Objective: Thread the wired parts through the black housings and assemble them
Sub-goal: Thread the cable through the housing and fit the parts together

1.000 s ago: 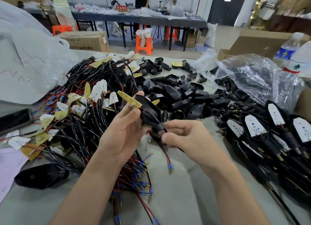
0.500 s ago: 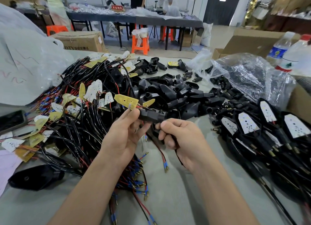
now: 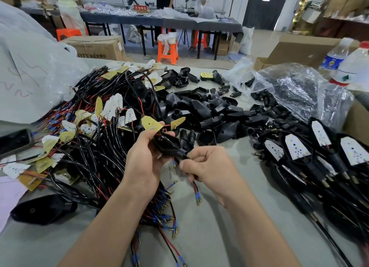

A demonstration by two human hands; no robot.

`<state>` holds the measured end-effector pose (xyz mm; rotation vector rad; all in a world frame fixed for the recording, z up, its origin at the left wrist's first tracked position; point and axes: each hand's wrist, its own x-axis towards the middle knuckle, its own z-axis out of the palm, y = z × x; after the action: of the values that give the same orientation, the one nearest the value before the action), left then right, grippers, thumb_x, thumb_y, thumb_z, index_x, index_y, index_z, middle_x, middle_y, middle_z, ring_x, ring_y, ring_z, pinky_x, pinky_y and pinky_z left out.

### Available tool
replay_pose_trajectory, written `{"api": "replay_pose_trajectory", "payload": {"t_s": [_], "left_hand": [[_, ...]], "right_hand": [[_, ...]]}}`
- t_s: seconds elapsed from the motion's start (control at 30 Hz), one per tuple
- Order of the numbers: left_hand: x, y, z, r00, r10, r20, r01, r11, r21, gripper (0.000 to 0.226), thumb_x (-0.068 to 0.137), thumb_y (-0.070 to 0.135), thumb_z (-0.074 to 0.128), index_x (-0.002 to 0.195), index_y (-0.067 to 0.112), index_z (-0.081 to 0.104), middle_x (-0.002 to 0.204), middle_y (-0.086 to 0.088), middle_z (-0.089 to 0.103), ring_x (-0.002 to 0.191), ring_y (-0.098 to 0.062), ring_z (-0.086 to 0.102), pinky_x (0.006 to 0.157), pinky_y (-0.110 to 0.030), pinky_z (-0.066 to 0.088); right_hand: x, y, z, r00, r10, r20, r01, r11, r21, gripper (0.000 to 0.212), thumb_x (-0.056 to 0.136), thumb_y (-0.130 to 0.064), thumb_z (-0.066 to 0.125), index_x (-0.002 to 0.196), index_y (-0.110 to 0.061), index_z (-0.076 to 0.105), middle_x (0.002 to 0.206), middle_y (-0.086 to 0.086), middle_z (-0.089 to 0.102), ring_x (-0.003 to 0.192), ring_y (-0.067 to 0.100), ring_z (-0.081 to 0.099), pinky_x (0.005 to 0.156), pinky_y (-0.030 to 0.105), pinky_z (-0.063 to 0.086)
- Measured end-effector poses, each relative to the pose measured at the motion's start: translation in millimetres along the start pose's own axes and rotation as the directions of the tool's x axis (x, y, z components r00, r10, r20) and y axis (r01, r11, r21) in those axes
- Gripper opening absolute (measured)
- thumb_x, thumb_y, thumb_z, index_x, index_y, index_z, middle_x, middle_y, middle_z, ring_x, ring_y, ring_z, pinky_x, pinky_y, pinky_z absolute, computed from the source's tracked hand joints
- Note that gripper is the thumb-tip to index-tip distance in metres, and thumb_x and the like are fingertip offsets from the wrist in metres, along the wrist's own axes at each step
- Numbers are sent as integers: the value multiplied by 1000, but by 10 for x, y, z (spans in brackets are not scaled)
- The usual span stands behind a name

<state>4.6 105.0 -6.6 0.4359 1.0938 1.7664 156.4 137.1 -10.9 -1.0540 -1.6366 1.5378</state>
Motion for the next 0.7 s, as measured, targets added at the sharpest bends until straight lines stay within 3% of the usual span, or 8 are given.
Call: {"api": "replay_pose_trajectory", "payload": {"t_s": [0.13, 0.27, 0.37, 0.43, 0.5, 0.57, 0.63, 0.7], "left_hand": [[0, -32, -14, 999, 51, 2, -51, 994, 100, 37, 110, 32, 41, 118, 16, 72, 89, -7, 74, 80, -19, 70, 72, -36, 59], [-33, -15, -20, 998, 48, 49, -56, 981, 187, 39, 110, 36, 40, 111, 22, 77, 87, 2, 77, 79, -9, 73, 61, -25, 55], [-21, 1, -35, 994, 0, 113, -32, 959, 282, 27, 99, 40, 54, 106, 24, 75, 90, 4, 74, 81, -8, 68, 63, -27, 47], [-4, 24, -53, 977, -33, 212, -43, 939, 342, 15, 90, 23, 67, 104, 22, 72, 84, 3, 68, 76, -10, 60, 59, -23, 46], [2, 27, -60, 962, -48, 271, -34, 956, 290, 15, 87, 10, 72, 99, 16, 67, 75, 2, 64, 68, -10, 56, 54, -20, 47], [7, 46, -55, 967, -42, 251, 5, 989, 146, 26, 79, 13, 72, 104, 12, 65, 72, -1, 60, 63, -10, 55, 53, -19, 49], [30, 84, -77, 976, -20, 216, 20, 1000, 6, 33, 77, 15, 70, 109, 11, 64, 78, -4, 60, 61, -9, 55, 55, -19, 51], [54, 115, -117, 981, 14, 194, -3, 998, -58, 27, 78, 18, 69, 104, 14, 65, 84, -3, 62, 64, -8, 54, 58, -19, 52]], "right_hand": [[-40, -30, -19, 995, 16, 96, -10, 998, -65, 11, 85, -9, 71, 77, -2, 73, 70, 23, 67, 52, 12, 49, 56, 27, 41], [-15, -59, -66, 997, 52, 62, -57, 995, 85, 14, 90, -2, 60, 85, 7, 69, 70, 11, 67, 53, 12, 41, 55, 23, 34], [3, -60, -123, 998, 59, -1, -59, 994, 92, 19, 92, 1, 52, 81, 9, 66, 72, 12, 67, 52, 11, 41, 55, 24, 32], [5, -61, -143, 999, 43, -32, -40, 995, 88, 26, 92, 7, 49, 81, 1, 71, 71, 10, 66, 52, 11, 40, 53, 22, 32], [9, -56, -151, 998, 18, -57, -13, 995, 95, 29, 92, 10, 48, 89, -2, 74, 69, 9, 66, 52, 12, 37, 50, 18, 31], [24, -45, -159, 995, 10, -99, 3, 992, 123, 29, 92, 11, 51, 99, -3, 75, 70, 8, 69, 52, 13, 37, 50, 17, 33], [33, -33, -172, 983, -9, -186, 30, 993, 115, 31, 91, 9, 56, 98, -12, 78, 70, 6, 72, 53, 14, 40, 53, 21, 34], [31, -30, -201, 952, -75, -298, 67, 997, -38, 34, 90, 3, 63, 88, -25, 81, 72, 1, 76, 52, 14, 48, 54, 26, 38]]}}
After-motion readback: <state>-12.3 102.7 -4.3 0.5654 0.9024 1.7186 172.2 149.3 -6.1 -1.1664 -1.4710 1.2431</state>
